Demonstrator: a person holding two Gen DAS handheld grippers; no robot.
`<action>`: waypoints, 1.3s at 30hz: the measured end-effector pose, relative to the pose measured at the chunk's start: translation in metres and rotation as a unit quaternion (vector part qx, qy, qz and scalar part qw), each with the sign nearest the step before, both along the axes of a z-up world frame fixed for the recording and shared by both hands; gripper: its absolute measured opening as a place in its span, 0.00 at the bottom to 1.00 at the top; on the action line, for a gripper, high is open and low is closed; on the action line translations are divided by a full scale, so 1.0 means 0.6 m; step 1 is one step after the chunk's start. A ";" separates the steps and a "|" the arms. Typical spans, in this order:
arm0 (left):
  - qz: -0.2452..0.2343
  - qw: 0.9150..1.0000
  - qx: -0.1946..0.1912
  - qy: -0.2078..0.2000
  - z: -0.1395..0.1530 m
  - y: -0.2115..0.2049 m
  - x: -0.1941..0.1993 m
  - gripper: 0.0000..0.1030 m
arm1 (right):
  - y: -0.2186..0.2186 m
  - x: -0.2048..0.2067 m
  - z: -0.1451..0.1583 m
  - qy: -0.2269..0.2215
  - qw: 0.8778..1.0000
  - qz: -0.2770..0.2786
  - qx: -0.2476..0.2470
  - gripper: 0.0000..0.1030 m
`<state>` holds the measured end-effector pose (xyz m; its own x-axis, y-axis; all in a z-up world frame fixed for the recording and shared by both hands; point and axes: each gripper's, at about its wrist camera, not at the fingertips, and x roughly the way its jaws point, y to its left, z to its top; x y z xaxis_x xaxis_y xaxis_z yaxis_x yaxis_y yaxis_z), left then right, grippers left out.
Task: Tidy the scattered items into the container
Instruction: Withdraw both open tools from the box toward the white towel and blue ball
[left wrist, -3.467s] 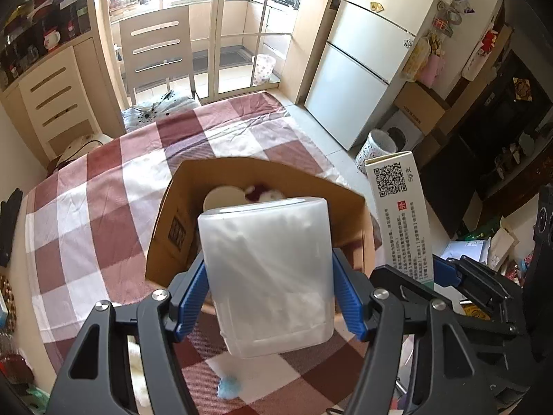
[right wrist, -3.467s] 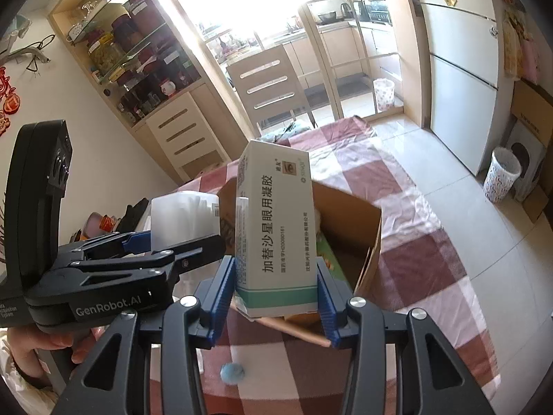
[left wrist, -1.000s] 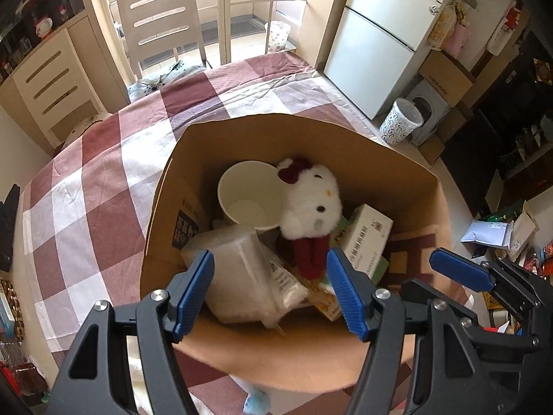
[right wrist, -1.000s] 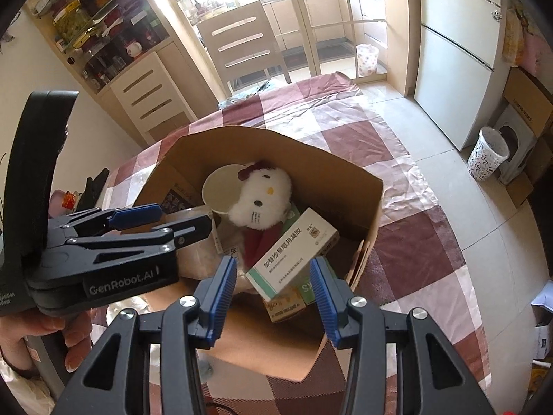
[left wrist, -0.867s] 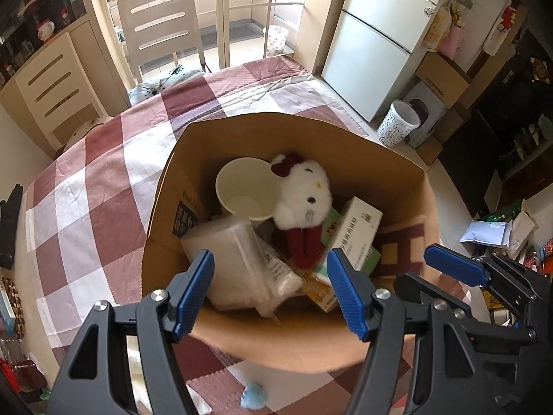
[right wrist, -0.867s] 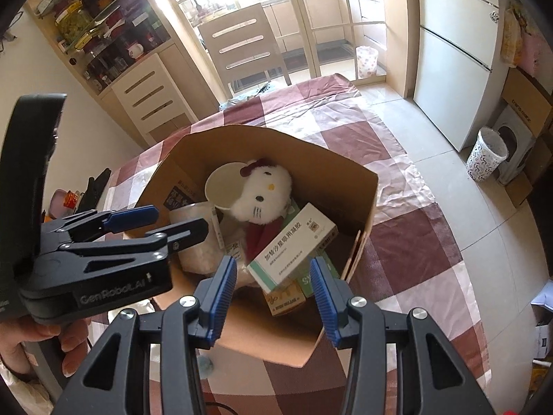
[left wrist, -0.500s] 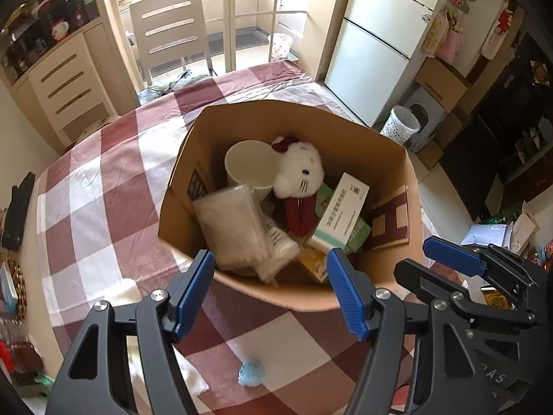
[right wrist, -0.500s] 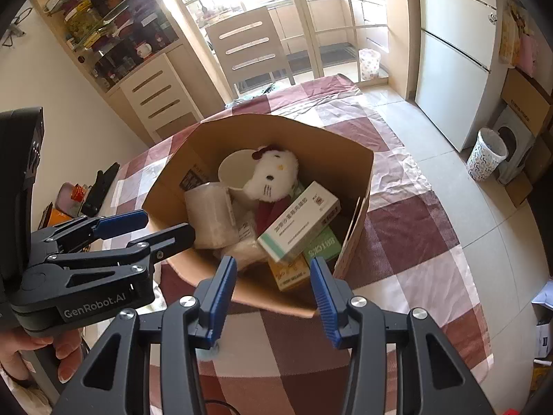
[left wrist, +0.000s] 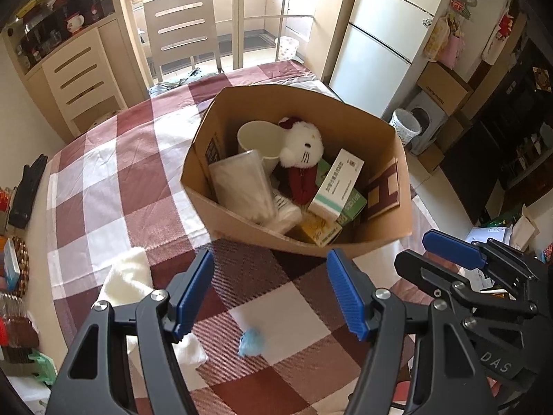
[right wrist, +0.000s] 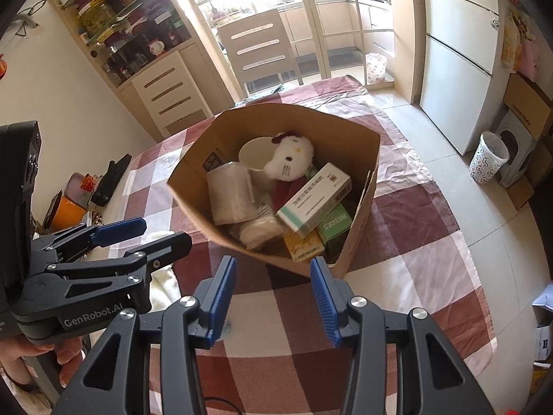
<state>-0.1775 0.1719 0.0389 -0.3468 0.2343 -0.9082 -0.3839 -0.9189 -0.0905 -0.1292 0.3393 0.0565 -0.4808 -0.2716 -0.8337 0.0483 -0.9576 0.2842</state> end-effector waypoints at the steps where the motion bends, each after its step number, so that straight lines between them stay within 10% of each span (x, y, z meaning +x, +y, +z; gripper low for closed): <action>1: 0.002 1.000 0.000 0.001 0.001 -0.004 0.006 0.67 | -0.004 0.005 0.001 0.000 1.000 0.002 0.000 0.44; 39: 0.101 0.995 -0.005 -0.027 -0.035 -0.211 0.140 0.67 | -0.168 0.116 -0.025 -0.025 0.996 0.084 0.003 0.44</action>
<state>-0.0933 0.0455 0.0177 -0.3367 0.1564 -0.9285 -0.1863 -0.9777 -0.0971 -0.0597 0.2383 0.0416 -0.3872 -0.3400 -0.8570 0.1949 -0.9387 0.2844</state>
